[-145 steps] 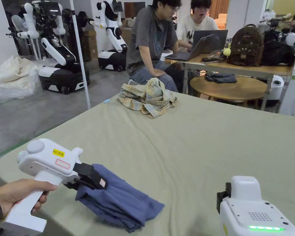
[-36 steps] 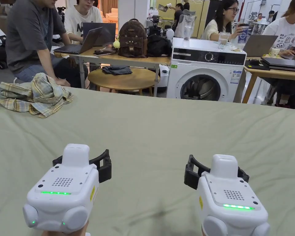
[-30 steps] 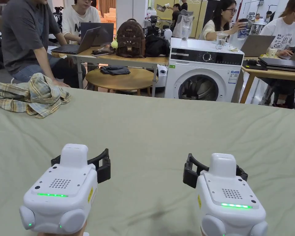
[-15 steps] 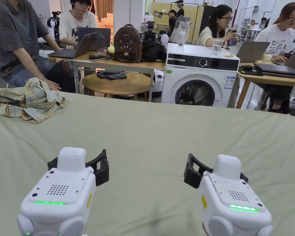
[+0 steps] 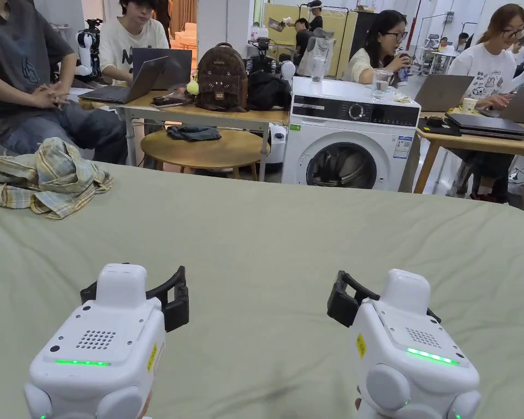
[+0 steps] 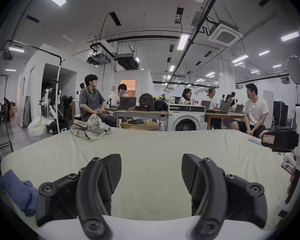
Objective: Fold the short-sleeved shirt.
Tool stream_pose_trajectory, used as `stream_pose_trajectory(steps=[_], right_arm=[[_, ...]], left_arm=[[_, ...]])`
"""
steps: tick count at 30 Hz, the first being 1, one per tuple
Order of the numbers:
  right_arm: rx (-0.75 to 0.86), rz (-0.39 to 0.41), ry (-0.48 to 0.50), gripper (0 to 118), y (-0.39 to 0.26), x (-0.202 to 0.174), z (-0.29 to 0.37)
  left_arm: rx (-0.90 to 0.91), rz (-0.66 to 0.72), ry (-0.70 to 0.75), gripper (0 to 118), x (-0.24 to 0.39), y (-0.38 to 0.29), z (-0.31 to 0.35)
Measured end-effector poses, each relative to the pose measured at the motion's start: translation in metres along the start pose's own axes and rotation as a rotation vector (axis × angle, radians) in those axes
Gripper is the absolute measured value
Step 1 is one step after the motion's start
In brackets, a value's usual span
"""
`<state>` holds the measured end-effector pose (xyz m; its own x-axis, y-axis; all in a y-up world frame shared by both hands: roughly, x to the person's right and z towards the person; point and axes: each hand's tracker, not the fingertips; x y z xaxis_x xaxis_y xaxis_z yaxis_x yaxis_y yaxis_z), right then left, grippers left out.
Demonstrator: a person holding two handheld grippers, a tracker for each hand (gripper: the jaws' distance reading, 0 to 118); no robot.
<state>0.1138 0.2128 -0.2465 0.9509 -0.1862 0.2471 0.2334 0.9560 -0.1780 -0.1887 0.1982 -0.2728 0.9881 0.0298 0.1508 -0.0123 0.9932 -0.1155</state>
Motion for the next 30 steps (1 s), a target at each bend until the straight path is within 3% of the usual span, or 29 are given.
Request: stream_pose_trajectory(steps=[4,30], right_arm=[[-0.039,-0.009,-0.072,91,0.003,-0.002,-0.005],[-0.050,0.067,-0.051,91,-0.002,-0.007,-0.012]], left_arm=[[-0.031,-0.036,0.012,72,0.001,-0.001,-0.002],[-0.035,-0.016,0.017,72,-0.006,0.003,0.000]])
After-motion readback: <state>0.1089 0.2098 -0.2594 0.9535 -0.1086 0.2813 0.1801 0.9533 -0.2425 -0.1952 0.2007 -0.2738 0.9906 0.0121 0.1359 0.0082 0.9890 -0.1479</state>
